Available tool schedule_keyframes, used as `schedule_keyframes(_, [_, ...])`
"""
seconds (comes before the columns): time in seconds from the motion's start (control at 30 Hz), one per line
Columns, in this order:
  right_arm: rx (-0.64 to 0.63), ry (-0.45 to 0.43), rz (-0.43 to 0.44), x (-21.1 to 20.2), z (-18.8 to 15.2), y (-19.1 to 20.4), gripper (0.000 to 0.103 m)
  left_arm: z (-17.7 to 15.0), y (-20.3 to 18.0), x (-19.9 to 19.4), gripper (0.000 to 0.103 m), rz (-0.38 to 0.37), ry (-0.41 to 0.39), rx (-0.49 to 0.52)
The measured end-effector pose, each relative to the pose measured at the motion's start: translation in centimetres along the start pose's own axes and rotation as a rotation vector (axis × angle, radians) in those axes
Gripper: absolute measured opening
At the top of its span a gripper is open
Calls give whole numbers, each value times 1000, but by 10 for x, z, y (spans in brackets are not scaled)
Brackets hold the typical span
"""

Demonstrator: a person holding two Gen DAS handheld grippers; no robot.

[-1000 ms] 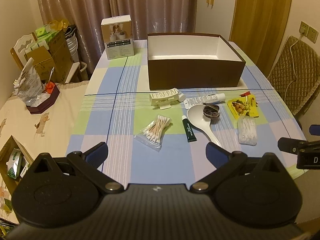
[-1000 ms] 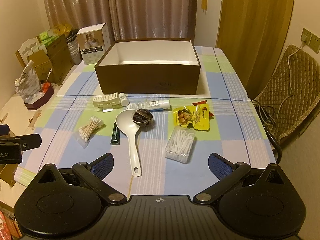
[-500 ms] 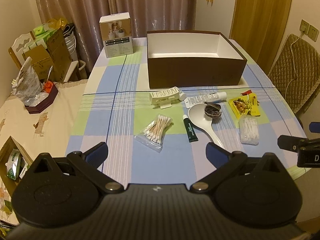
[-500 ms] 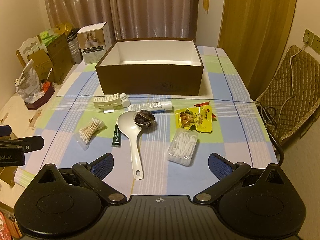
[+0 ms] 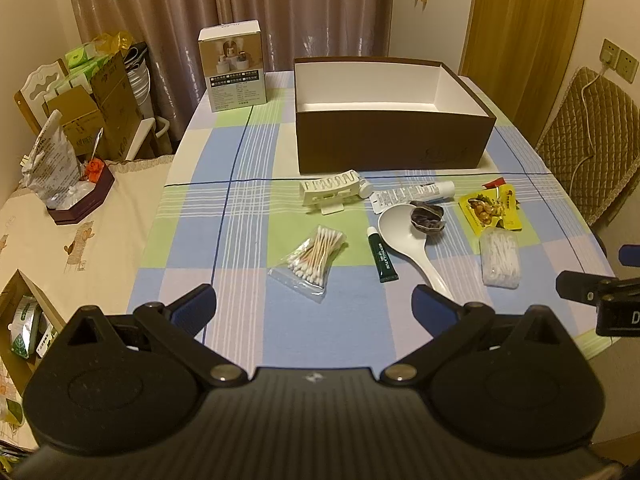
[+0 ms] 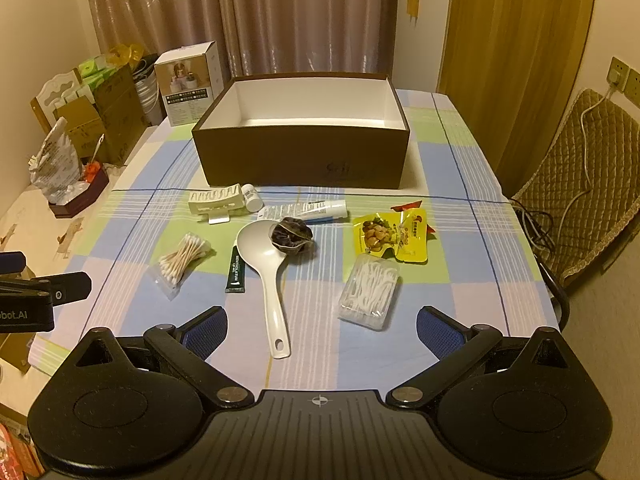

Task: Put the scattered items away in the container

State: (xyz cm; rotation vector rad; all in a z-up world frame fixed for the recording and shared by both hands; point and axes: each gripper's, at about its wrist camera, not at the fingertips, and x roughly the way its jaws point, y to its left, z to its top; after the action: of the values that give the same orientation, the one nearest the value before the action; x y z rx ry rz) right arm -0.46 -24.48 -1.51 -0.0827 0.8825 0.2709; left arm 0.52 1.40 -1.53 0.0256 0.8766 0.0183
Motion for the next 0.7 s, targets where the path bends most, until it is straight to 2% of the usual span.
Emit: schedule_keyframes(0.7, [16,14,5,0,-8,-1,103,-6,3,11,103,7,21,26])
